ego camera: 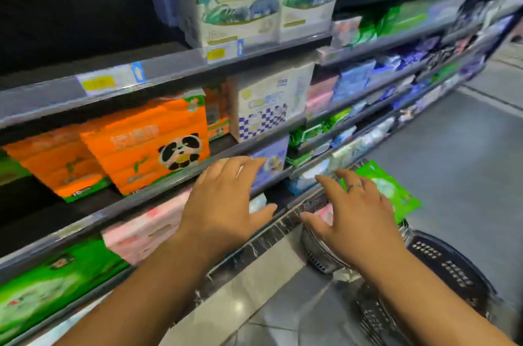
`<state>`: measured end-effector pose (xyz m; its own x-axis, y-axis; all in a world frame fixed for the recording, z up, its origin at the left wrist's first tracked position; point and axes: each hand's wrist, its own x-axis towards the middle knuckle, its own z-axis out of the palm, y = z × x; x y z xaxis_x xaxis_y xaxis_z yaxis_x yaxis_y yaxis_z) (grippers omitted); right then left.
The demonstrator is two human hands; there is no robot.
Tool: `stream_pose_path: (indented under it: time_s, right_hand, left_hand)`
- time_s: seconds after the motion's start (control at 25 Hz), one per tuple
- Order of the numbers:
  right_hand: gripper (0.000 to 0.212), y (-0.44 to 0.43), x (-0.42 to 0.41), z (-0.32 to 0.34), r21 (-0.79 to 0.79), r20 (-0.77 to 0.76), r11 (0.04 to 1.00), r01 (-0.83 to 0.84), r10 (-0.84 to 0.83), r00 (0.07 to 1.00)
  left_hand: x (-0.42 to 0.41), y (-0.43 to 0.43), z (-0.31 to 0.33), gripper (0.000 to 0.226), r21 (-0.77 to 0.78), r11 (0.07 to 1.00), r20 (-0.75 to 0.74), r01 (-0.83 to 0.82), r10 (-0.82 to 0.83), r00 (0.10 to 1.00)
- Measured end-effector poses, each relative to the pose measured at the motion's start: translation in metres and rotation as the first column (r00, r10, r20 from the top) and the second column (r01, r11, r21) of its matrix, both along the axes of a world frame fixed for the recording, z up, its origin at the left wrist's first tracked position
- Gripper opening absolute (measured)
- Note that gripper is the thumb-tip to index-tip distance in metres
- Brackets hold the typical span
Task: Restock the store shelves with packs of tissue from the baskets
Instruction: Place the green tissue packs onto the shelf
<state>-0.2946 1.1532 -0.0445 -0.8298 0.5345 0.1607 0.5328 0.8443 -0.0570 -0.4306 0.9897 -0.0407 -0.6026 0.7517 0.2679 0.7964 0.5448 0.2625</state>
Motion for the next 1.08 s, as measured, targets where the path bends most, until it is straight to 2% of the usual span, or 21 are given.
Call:
stream_pose_path:
  time_s: [0.08, 0.32, 0.64, 0.76, 0.92, 1.08]
  right_hand:
    - [0.073, 0.034, 0.023, -0.013, -0.049, 0.069, 0.996, 0.076, -0.073, 0.995]
    - [0.07, 0.119, 0.052, -0.047, -0.136, 0.078, 0.954, 0.268, -0.259, 0.963]
    - [0.066, 0.23, 0.016, -0.114, -0.18, 0.157, 0.841, 0.51, -0.487, 0.859]
    - [0.065, 0.274, -0.01, -0.139, -0.182, 0.199, 0.786, 0.591, -0.559, 0.805]
    - [0.066, 0.327, -0.028, -0.174, -0.236, 0.234, 0.729, 0.643, -0.6, 0.765]
    - [0.072, 0.394, -0.029, -0.224, -0.263, 0.289, 0.698, 0.665, -0.601, 0.745]
  left_hand:
    - [0.014, 0.043, -0.011, 0.075, -0.013, 0.998, 0.042, 0.062, -0.062, 0.997]
    - [0.02, 0.156, -0.047, 0.071, -0.015, 0.971, 0.067, 0.237, -0.235, 0.97]
    - [-0.044, 0.33, -0.108, 0.074, -0.158, 0.87, 0.225, 0.467, -0.429, 0.875]
    - [-0.071, 0.397, -0.13, 0.071, -0.152, 0.835, 0.292, 0.528, -0.473, 0.832]
    - [-0.087, 0.469, -0.172, 0.07, -0.148, 0.81, 0.287, 0.567, -0.514, 0.809]
    - [-0.089, 0.526, -0.233, 0.07, -0.168, 0.813, 0.414, 0.557, -0.455, 0.788]
